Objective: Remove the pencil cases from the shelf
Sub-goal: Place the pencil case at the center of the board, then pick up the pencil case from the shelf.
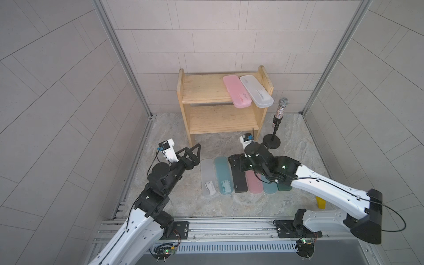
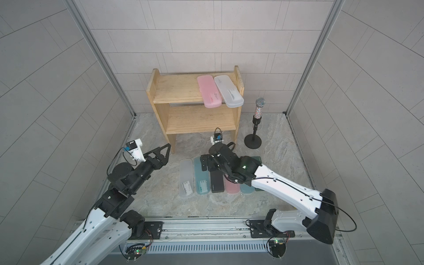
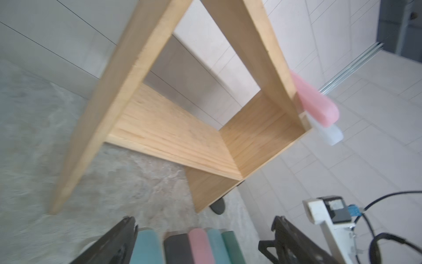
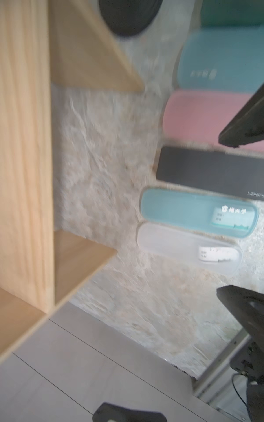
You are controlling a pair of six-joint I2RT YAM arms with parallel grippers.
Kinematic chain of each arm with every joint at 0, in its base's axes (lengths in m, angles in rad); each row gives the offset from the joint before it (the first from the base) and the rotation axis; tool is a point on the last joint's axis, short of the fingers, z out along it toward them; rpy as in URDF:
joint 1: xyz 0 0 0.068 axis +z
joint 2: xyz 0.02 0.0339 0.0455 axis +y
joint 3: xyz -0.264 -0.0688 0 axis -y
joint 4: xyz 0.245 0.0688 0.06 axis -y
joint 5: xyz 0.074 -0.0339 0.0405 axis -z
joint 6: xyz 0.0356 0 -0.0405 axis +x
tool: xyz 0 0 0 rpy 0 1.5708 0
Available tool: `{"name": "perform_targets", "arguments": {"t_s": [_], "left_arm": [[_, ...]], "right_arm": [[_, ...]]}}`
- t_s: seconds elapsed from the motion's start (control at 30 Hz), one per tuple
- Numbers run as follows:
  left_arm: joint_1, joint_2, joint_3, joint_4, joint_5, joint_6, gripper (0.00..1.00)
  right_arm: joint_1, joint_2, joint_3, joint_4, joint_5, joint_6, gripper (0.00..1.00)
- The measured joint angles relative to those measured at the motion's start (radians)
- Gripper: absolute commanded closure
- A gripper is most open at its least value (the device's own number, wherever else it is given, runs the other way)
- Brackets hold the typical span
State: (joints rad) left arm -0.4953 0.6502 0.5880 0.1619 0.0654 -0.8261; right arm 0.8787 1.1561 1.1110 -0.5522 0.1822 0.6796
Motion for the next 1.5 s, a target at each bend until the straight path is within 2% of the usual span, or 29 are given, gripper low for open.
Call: {"name": "perform_targets", "arguments": {"t_s": [0.13,0.3,0.53,0.8,0.9,1.03,1.17,1.27,1.3,1.37,1.5], "left_arm": [[-0.016,0.217,0.150,0.128,0.050,-0.169,0.00],[-0.076,0.431,0.358,0.205,0.054,-0.270,0.00],[-0.166,0.629,0.546,0.243,0.041,-0.310,0.00],[-0.186,0.773,0.691,0.232,0.038,-0.323,0.04],[-0.186,0.814,0.743,0.233,0.038,-0.327,0.12],[-0.186,0.849,0.781,0.230,0.037,-0.332,0.35],[-0.186,0.867,0.797,0.236,0.038,-0.333,0.78],[-0.189,0.863,0.801,0.245,0.038,-0.325,0.95],[-0.191,0.861,0.801,0.241,0.033,-0.319,1.00],[-0.192,0.846,0.784,0.240,0.028,-0.306,1.00],[-0.192,0.726,0.640,0.253,0.011,-0.222,1.00]], "right_arm": [[-0.075,-0.207,-0.108,-0.099,0.053,-0.007,0.00],[-0.179,-0.361,-0.171,-0.204,0.060,-0.023,0.00],[-0.274,-0.396,-0.169,-0.268,0.024,-0.060,0.00],[-0.345,-0.375,-0.137,-0.305,-0.035,-0.111,0.00],[-0.380,-0.376,-0.121,-0.315,-0.061,-0.128,0.00],[-0.418,-0.376,-0.108,-0.330,-0.092,-0.149,0.00],[-0.441,-0.377,-0.100,-0.349,-0.112,-0.169,0.00],[-0.448,-0.378,-0.088,-0.363,-0.122,-0.180,0.00],[-0.448,-0.380,-0.083,-0.366,-0.127,-0.183,0.00],[-0.448,-0.384,-0.077,-0.367,-0.148,-0.189,0.00],[-0.444,-0.392,-0.069,-0.348,-0.222,-0.190,0.00]]}}
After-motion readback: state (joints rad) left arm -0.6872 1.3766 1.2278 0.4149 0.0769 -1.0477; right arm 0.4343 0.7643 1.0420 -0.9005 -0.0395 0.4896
